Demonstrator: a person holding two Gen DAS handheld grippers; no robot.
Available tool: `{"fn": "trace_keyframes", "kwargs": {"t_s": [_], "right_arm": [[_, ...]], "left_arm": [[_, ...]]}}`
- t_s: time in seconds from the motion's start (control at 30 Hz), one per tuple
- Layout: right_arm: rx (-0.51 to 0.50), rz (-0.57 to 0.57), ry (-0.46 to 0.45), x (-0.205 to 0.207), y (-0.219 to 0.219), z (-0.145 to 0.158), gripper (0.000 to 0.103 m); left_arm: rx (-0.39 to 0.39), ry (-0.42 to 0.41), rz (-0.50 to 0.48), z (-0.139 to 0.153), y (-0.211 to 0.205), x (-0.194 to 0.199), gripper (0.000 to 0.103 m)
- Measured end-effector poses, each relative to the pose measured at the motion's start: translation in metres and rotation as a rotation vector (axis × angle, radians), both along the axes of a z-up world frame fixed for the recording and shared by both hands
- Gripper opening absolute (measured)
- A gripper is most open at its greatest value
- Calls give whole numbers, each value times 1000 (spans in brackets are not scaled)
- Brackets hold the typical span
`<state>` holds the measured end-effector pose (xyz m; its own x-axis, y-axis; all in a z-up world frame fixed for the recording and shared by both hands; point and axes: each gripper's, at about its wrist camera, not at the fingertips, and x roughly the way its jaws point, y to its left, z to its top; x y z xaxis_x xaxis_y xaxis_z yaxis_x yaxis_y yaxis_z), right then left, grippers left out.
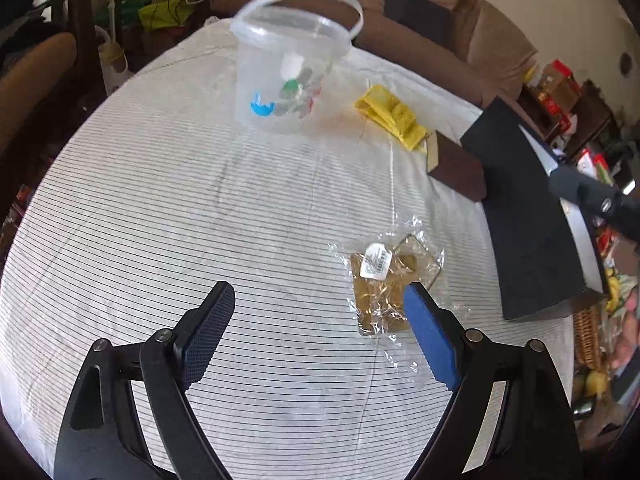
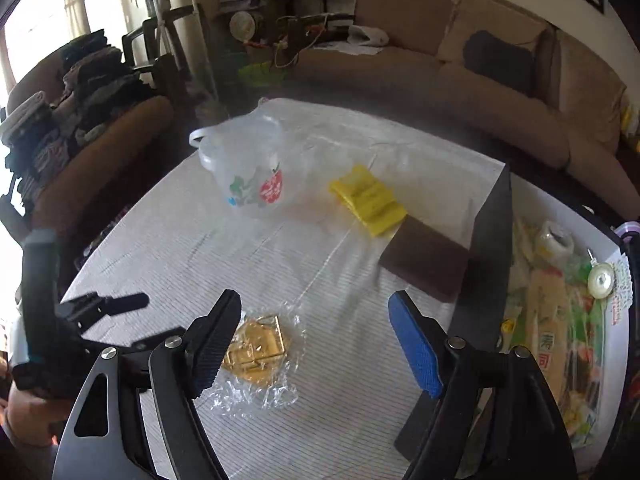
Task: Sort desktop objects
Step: 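Grasp the bagged brass item with the left gripper while the right gripper grasps the brown sponge block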
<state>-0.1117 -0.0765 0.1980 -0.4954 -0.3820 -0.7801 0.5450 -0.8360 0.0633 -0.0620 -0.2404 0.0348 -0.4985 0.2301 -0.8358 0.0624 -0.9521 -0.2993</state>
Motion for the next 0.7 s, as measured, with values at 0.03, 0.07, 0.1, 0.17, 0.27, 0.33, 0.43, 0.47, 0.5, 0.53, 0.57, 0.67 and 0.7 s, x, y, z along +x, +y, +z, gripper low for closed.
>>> {"fn": "trace_keyframes", "kwargs": {"t_s": [0.03,0.07,0.1,0.17,0.27,0.33,0.43,0.47,0.5,0.53,0.57,0.67,0.7], "right_arm": [[-21,-7,-7,-2,4,3,80],[-38,-14,-11,-5,7,5,80],[-46,-19,-12,-7,8,6,80],[-48,-22,-14,-13,11,6,80],[-61,-32,-30,-27,14,3,81],[-58,-39,-53,-42,15,2,81],[46,-19,-55,-74,2,-1,84],[105,7,-64,-86,-4,-5,88],[176,41,-85,-100,-12,-12,89],[251,83,-114,-112,-20,-21,89],[327,132,-141,-122,-27,-31,89],[541,283,-177,-143,-40,-61,89],[589,330,-190,-147,-42,-70,89]], "left_arm": [[-17,14,-32,-1,12,0,85],[-46,36,-60,-1,24,0,85],[-88,64,-83,0,36,0,87],[-178,110,-112,0,57,0,94],[-257,113,-141,-11,79,-9,97],[-294,102,-154,-20,87,-19,97],[-253,69,-162,-34,86,-30,96],[-217,56,-160,-38,82,-32,96],[-198,63,-152,-37,78,-33,92],[-201,65,-140,-36,75,-33,78],[-205,62,-127,-34,71,-34,71],[-119,66,-99,-32,56,-37,61],[-85,65,-88,-32,50,-38,59]]}}
